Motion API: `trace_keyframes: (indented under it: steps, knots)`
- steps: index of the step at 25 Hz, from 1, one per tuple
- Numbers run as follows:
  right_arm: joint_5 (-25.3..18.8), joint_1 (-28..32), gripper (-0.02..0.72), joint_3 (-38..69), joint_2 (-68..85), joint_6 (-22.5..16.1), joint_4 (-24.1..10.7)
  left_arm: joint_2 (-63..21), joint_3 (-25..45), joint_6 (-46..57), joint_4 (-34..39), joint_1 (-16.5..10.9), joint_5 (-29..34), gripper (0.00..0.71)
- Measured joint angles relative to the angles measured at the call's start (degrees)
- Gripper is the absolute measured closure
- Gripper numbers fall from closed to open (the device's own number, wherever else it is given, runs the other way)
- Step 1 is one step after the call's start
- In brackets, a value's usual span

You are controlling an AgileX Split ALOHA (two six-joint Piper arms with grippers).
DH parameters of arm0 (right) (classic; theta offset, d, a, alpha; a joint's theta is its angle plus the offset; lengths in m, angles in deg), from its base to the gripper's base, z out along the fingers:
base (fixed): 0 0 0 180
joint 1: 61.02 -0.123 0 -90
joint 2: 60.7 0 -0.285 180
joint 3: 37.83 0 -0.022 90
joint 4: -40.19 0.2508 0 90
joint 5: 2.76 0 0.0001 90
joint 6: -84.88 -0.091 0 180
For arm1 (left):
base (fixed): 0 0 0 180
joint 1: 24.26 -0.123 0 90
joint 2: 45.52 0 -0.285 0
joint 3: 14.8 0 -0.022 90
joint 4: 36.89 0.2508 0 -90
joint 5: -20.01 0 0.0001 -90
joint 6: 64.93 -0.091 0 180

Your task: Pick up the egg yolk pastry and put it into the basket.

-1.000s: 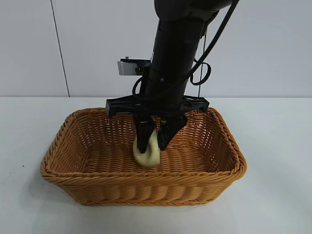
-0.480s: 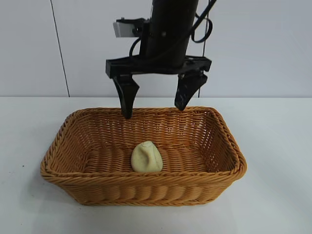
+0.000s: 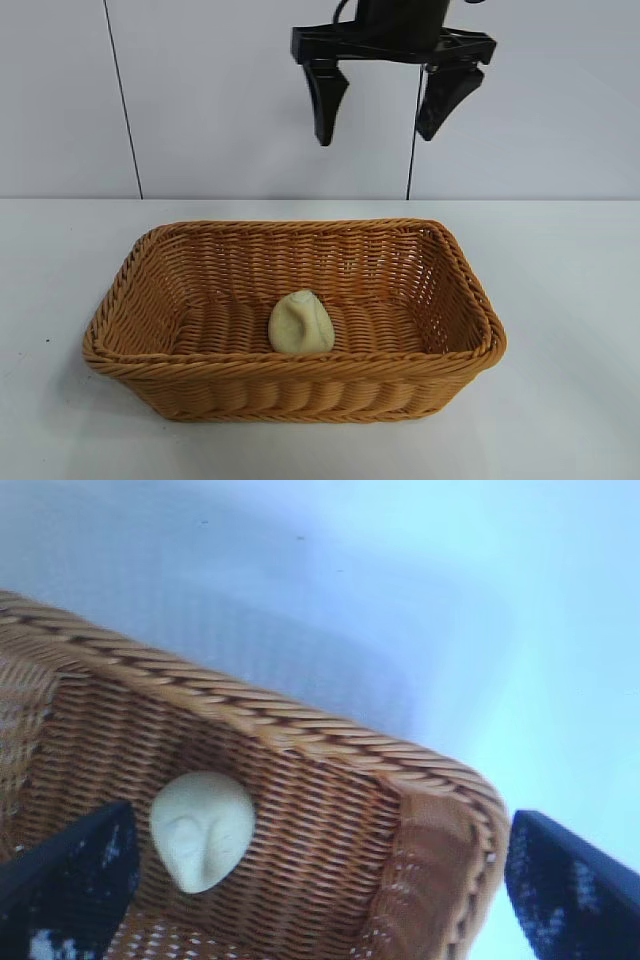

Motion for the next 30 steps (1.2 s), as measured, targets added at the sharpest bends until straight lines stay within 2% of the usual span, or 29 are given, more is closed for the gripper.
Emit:
trace_keyframes:
  steps: [7,14,23,30]
  knots:
    - [-0.1,11.8,0.01,0.0,0.0,1.5,-0.8,0.0,0.0,0.0,0.0,0.0,0.0,0.014]
    - [-0.5,19.6,0.01,0.0,0.0,3.2,-0.9,0.0,0.0,0.0,0.0,0.0,0.0,0.014]
    - [-0.4,22.5,0.01,1.8,0.4,4.4,-0.3,0.0,0.0,0.0,0.0,0.0,0.0,0.014]
    - [-0.4,22.5,0.01,19.0,9.0,5.3,0.1,0.0,0.0,0.0,0.0,0.0,0.0,0.014]
